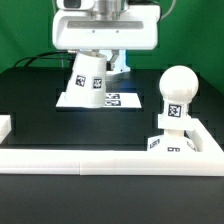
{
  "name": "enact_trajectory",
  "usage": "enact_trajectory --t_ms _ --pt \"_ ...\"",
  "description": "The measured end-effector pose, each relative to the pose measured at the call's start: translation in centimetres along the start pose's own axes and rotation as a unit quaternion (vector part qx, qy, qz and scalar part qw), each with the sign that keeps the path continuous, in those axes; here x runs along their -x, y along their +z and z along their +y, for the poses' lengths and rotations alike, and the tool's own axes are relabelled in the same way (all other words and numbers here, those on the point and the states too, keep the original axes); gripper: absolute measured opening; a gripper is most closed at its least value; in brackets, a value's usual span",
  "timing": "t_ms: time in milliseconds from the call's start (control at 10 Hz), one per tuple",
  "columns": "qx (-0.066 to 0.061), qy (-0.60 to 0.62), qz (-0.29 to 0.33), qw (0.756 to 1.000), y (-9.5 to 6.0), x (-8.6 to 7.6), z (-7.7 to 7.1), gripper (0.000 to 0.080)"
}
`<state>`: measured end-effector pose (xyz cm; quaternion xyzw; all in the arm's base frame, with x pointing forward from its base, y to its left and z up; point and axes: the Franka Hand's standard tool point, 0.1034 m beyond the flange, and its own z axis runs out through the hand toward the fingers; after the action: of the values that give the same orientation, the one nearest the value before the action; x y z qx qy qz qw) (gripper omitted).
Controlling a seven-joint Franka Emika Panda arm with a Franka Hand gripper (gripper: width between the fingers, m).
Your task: Assemble lamp
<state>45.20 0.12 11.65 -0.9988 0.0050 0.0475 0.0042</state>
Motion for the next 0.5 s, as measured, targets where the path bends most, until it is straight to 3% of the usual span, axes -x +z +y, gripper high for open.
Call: enact_trajectory --t_ms 200,500 --pt "-0.004 0.004 0.001 1.0 -1.16 -1.09 -1.09 0.0044" --pt "-0.003 0.003 0.0 1.0 -0.98 -0.94 -1.08 0.0044"
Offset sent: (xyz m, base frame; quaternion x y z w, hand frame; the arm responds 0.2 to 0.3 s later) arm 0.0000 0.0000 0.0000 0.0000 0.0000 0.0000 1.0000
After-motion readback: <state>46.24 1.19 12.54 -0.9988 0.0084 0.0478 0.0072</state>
